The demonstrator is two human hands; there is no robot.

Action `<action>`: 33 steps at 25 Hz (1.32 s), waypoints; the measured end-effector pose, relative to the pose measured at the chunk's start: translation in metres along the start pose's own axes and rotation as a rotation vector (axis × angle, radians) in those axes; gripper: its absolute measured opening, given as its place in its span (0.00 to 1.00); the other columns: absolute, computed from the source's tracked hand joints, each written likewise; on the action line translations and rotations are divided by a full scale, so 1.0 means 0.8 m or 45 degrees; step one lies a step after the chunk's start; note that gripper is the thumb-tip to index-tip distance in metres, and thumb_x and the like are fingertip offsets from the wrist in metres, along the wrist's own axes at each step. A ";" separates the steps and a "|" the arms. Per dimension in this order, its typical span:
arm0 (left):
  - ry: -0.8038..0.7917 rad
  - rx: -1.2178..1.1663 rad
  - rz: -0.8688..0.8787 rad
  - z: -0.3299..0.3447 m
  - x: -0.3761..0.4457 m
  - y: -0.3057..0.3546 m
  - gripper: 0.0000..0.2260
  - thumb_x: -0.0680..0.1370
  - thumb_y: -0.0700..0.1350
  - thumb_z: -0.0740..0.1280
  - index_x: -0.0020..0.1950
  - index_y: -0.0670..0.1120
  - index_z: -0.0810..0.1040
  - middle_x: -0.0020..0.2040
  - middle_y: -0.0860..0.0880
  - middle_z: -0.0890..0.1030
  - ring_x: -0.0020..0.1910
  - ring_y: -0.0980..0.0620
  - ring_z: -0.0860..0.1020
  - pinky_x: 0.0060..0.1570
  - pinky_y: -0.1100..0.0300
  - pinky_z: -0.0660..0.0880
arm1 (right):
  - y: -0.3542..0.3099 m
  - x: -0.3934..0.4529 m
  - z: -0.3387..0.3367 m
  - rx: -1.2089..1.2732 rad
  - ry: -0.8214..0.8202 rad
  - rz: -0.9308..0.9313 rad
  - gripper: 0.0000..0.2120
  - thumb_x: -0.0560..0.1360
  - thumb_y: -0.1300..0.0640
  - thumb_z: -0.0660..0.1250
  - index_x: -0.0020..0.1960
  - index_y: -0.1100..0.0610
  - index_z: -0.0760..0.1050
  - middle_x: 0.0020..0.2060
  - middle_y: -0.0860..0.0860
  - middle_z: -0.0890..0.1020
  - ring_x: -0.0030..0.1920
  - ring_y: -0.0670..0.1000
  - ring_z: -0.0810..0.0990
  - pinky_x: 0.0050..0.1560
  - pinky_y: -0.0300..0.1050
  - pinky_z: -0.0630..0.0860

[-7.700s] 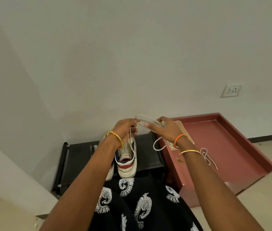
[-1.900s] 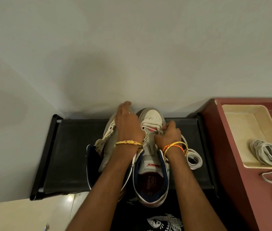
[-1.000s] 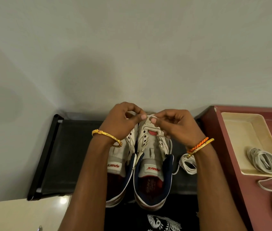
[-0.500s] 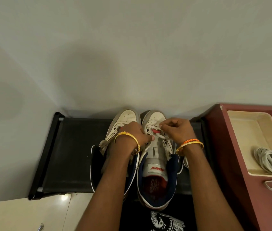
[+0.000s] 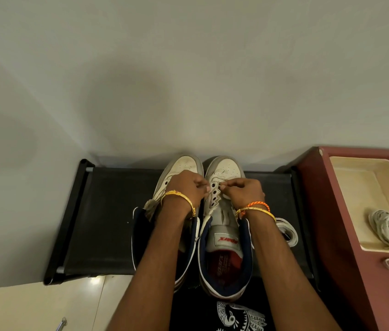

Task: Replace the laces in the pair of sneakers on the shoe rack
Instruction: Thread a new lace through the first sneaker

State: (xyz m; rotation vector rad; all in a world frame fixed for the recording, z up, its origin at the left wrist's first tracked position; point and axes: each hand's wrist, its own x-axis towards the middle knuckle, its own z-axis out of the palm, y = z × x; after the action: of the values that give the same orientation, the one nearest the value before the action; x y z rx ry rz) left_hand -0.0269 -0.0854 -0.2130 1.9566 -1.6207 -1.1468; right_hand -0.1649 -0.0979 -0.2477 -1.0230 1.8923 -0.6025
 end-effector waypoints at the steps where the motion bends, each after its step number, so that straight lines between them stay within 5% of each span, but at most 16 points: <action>1: 0.034 -0.033 0.007 0.002 0.001 0.000 0.07 0.75 0.43 0.69 0.51 0.46 0.83 0.47 0.45 0.84 0.47 0.50 0.81 0.49 0.60 0.75 | 0.000 0.001 0.001 0.010 -0.019 0.028 0.18 0.66 0.55 0.75 0.23 0.38 0.77 0.54 0.54 0.80 0.59 0.58 0.74 0.61 0.58 0.72; 7: 0.111 -0.030 0.070 0.005 0.010 -0.008 0.06 0.71 0.46 0.73 0.47 0.48 0.85 0.45 0.49 0.85 0.46 0.51 0.81 0.50 0.56 0.77 | -0.006 0.006 -0.010 0.063 -0.073 0.064 0.03 0.68 0.60 0.73 0.38 0.52 0.83 0.49 0.55 0.84 0.56 0.57 0.77 0.62 0.56 0.73; 12: 0.081 -0.038 0.075 0.005 0.013 -0.008 0.07 0.71 0.45 0.74 0.47 0.46 0.85 0.46 0.46 0.85 0.43 0.47 0.81 0.45 0.48 0.80 | 0.001 0.007 0.005 -0.060 -0.030 0.040 0.11 0.67 0.53 0.73 0.27 0.45 0.78 0.55 0.56 0.79 0.60 0.59 0.73 0.62 0.58 0.72; 17: 0.100 0.049 0.081 0.005 0.004 0.003 0.10 0.72 0.52 0.72 0.49 0.49 0.85 0.46 0.48 0.85 0.44 0.50 0.81 0.48 0.51 0.79 | -0.001 0.002 0.004 -0.234 0.102 -0.057 0.05 0.71 0.52 0.71 0.44 0.52 0.83 0.57 0.56 0.77 0.62 0.59 0.70 0.62 0.53 0.63; 26: -0.104 0.067 -0.008 -0.004 -0.003 0.016 0.20 0.66 0.48 0.77 0.56 0.44 0.80 0.49 0.48 0.83 0.48 0.51 0.80 0.52 0.57 0.77 | 0.004 0.009 0.004 -0.120 -0.024 -0.026 0.14 0.69 0.55 0.74 0.29 0.43 0.75 0.56 0.54 0.79 0.61 0.57 0.72 0.60 0.48 0.67; 30: -0.112 -0.096 0.016 -0.005 0.004 0.001 0.10 0.72 0.43 0.72 0.53 0.45 0.82 0.48 0.47 0.84 0.48 0.50 0.81 0.54 0.57 0.76 | 0.004 0.009 0.006 -0.029 -0.036 -0.016 0.18 0.69 0.59 0.74 0.25 0.42 0.75 0.50 0.50 0.82 0.59 0.58 0.74 0.63 0.56 0.70; 33: -0.003 -0.186 0.036 0.000 0.005 -0.008 0.06 0.74 0.37 0.68 0.46 0.45 0.83 0.45 0.44 0.84 0.39 0.51 0.82 0.49 0.57 0.79 | 0.005 0.012 0.006 0.056 -0.091 -0.010 0.21 0.69 0.63 0.72 0.23 0.44 0.75 0.39 0.45 0.81 0.58 0.58 0.75 0.66 0.57 0.68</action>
State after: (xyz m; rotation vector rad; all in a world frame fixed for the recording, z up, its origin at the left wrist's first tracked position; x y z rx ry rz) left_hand -0.0229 -0.0876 -0.2188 1.8359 -1.5152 -1.2206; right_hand -0.1650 -0.1039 -0.2571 -1.0115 1.8055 -0.6019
